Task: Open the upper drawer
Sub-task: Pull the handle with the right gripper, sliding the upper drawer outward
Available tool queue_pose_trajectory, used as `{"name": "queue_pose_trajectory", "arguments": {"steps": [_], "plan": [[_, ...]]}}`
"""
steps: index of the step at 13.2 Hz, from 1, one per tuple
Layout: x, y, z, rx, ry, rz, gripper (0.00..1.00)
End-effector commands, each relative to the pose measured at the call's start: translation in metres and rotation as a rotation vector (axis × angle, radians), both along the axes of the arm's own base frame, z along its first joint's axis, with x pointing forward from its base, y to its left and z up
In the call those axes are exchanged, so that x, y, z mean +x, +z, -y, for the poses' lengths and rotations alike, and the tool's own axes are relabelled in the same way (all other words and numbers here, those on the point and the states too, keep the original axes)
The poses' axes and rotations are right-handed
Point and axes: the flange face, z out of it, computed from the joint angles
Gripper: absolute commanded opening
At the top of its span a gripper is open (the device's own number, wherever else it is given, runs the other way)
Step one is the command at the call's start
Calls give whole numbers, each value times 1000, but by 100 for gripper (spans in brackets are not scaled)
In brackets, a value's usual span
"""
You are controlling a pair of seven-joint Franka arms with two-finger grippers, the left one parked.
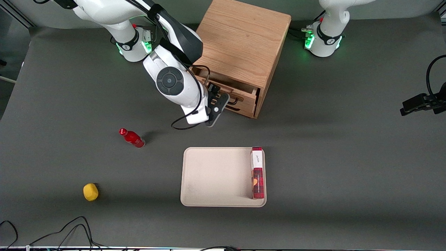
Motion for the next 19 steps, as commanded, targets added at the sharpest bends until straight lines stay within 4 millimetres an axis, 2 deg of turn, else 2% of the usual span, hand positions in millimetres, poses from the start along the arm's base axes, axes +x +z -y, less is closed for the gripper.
{"name": "queue_pose_trajectory", "arguments": {"steps": [1,10,19], "plan": [[15,1,1,7,0,20,100],[33,-10,5,-17,24,55,100],[60,-2,22,-21,-5,98,100]]}}
